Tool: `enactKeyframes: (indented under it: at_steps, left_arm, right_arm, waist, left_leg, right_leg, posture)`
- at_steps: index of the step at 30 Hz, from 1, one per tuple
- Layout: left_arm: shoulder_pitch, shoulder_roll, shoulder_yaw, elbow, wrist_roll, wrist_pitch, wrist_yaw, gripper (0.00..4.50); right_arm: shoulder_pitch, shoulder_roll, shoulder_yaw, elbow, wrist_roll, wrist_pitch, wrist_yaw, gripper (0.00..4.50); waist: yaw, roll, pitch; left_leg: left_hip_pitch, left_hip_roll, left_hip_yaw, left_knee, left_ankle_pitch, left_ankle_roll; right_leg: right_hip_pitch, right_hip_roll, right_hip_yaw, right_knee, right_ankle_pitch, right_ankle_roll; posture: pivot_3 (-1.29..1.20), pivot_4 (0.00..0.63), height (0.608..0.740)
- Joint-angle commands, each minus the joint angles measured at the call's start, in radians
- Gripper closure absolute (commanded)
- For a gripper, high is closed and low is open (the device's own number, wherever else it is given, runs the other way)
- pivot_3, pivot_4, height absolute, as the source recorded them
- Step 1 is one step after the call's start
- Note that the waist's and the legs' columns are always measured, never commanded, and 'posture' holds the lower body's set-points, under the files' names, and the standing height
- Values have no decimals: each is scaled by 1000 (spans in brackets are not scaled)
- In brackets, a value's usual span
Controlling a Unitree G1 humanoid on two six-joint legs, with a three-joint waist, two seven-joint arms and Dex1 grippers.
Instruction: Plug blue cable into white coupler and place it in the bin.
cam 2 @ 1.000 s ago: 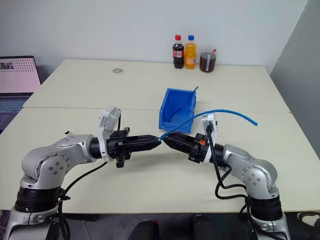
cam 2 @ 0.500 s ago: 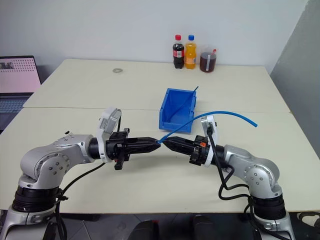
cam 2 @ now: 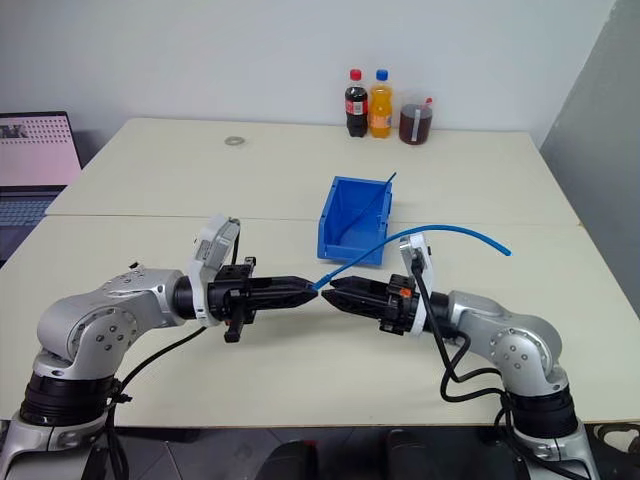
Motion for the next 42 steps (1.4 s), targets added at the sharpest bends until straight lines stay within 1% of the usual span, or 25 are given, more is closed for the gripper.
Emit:
enactKeyframes:
  at_steps: [1,28,31,32,33,36,42]
  left_arm:
    - [-1,7,-4,-14,6,-24,-22,4272]
    - [-3,-1,-15,-17,29,-39,-28,4272]
    - [-5,-1,-17,-19,29,-38,-25,4272]
    - [-7,-2,-17,-19,28,-36,-23,4272]
    - [-10,-3,-17,-20,28,-34,-20,4272]
    - [-15,-6,-17,-20,26,-31,-13,4272]
    - [-19,-8,-18,-21,28,-33,-5,4272]
  right_arm:
    - [-32,21,-9,-17,13,-18,-14,2801]
    - [-56,45,32,23,-31,-25,12,2801]
    - [-56,47,33,24,-34,-26,13,3293]
    - [-57,45,34,24,-35,-25,16,3502]
    - [-57,45,35,24,-35,-23,17,3824]
    - [-56,44,38,23,-41,-21,19,4381]
    - [-55,43,39,23,-46,-24,22,4383]
  waist:
    - [0,0,0]
    - [0,0,0]
    - [0,0,0]
    - [0,0,0]
    - [0,0,0]
    - [0,0,0]
    - [0,0,0]
  left_leg:
    - [0,0,0,0,0,0]
    - [-2,0,0,0,0,0]
    - [-2,0,0,0,0,0]
    - [-2,0,0,0,0,0]
    - [-2,0,0,0,0,0]
    - [-2,0,0,0,0,0]
    - [-2,0,0,0,0,0]
  right_leg:
    - [0,0,0,0,0,0]
    - [-2,0,0,0,0,0]
    - [-2,0,0,0,0,0]
    - [-2,0,0,0,0,0]
    - [-2,0,0,0,0,0]
    - [-2,0,0,0,0,0]
    - [-2,0,0,0,0,0]
  posture:
    - [0,150,740]
    - [0,150,740]
    - [0,150,740]
    - [0,150,740]
    - [0,150,740]
    - [0,150,740]
    - [0,150,740]
